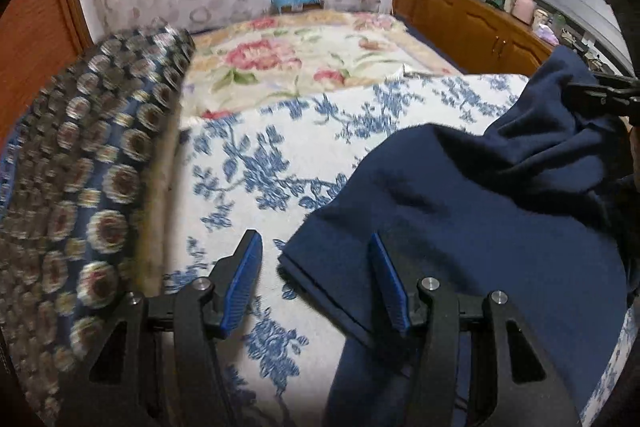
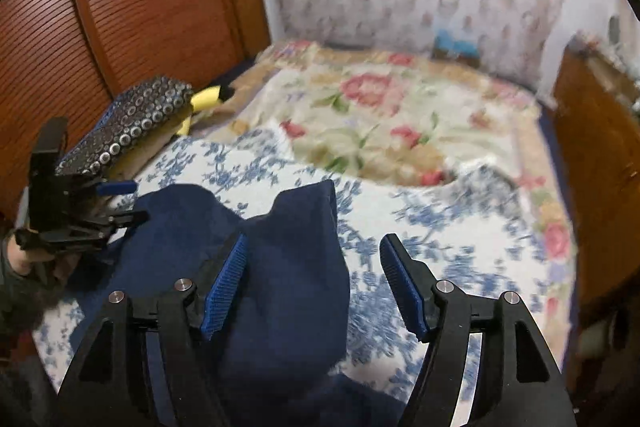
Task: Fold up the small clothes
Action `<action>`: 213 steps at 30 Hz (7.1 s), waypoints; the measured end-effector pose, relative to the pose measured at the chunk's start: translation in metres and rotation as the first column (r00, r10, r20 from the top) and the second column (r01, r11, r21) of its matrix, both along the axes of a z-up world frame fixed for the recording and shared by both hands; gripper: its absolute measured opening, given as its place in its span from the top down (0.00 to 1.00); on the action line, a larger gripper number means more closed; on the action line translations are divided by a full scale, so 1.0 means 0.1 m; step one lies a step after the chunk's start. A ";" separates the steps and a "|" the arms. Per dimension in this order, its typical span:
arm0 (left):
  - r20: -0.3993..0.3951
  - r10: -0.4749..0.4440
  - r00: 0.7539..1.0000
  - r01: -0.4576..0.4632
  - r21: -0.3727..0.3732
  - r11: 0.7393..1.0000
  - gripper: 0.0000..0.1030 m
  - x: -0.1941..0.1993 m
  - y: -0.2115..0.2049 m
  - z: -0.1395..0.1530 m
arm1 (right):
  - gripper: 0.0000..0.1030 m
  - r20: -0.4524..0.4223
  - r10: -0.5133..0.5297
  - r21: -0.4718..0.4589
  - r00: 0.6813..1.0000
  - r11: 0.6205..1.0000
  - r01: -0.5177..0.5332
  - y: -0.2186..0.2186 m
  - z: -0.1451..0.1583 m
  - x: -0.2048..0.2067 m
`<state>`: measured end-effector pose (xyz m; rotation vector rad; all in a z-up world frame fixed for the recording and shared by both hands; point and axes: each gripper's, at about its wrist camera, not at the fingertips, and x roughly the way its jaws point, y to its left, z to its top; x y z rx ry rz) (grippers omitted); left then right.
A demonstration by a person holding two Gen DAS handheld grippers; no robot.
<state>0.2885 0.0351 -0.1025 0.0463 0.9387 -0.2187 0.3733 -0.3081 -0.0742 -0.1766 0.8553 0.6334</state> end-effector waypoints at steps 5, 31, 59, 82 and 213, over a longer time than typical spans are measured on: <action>-0.007 -0.011 1.000 0.011 -0.043 0.999 0.53 0.03 0.02 0.01 | 0.64 -0.104 0.046 0.027 0.994 0.999 -0.044 -0.03 -0.18 0.01; 0.591 -0.131 0.796 0.172 -0.013 0.985 0.95 -1.40 0.22 2.70 | 0.98 0.530 -0.103 0.222 0.842 0.975 -0.020 -0.44 2.17 -1.24; 0.353 -0.312 0.882 0.335 -0.005 0.942 0.95 -2.60 -0.20 1.17 | 0.96 0.090 -0.071 0.159 0.993 0.986 0.056 -0.90 -0.09 -2.86; 0.293 -0.220 0.931 0.245 -0.053 0.968 0.57 -2.71 0.31 1.05 | 0.34 0.158 0.277 -0.018 0.948 0.961 -0.277 0.95 -0.10 -2.84; -0.041 -0.457 0.889 0.444 -0.174 0.879 0.41 0.16 -1.56 0.25 | 0.32 -0.096 -0.187 -0.006 0.978 0.982 0.187 -0.88 -0.60 -2.36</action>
